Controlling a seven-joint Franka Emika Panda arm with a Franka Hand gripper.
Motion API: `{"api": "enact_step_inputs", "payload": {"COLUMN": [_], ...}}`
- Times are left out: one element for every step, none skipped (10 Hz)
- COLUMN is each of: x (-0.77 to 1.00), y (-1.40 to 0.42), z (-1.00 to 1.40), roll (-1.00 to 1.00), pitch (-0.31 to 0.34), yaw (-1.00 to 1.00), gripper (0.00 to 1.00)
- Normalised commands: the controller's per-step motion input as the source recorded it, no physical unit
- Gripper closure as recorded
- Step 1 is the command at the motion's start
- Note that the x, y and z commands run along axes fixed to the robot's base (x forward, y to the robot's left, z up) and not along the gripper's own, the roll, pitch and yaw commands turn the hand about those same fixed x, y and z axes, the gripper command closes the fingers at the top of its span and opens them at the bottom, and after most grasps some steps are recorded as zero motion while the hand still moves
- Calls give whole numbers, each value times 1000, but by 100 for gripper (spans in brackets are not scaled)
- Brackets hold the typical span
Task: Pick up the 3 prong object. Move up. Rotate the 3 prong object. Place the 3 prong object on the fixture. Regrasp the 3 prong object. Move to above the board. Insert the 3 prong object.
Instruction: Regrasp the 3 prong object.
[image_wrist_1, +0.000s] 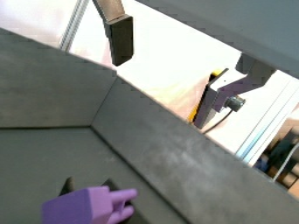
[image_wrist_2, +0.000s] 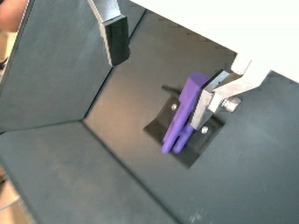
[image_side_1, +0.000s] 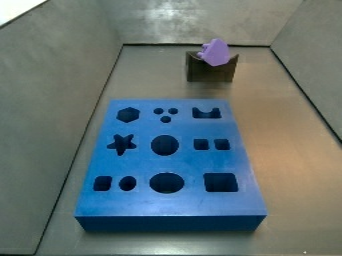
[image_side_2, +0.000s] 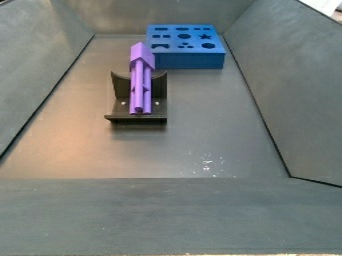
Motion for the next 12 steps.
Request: {"api": "enact_step_inputs", "payload": {"x": [160, 165, 159, 143, 109, 36, 38, 49, 61, 67, 78, 84], "y": [-61, -58, -44, -46, -58, 37, 38, 35, 29, 28, 25, 23], "z": [-15, -14, -1, -6, -15, -1000, -1000, -1000, -1000, -1000, -1000, -1000], "roll": [404, 296, 184, 169, 163, 102, 102, 105, 99, 89, 73, 72], "pitch": [131, 113, 69, 50, 19, 27, 18, -24, -78, -95, -117, -124], "yaw": [242, 247, 238, 230, 204, 271, 239, 208, 167, 146, 99, 63], "gripper": [0, 0, 0, 0, 0, 0, 0, 0, 0, 0, 0, 0]}}
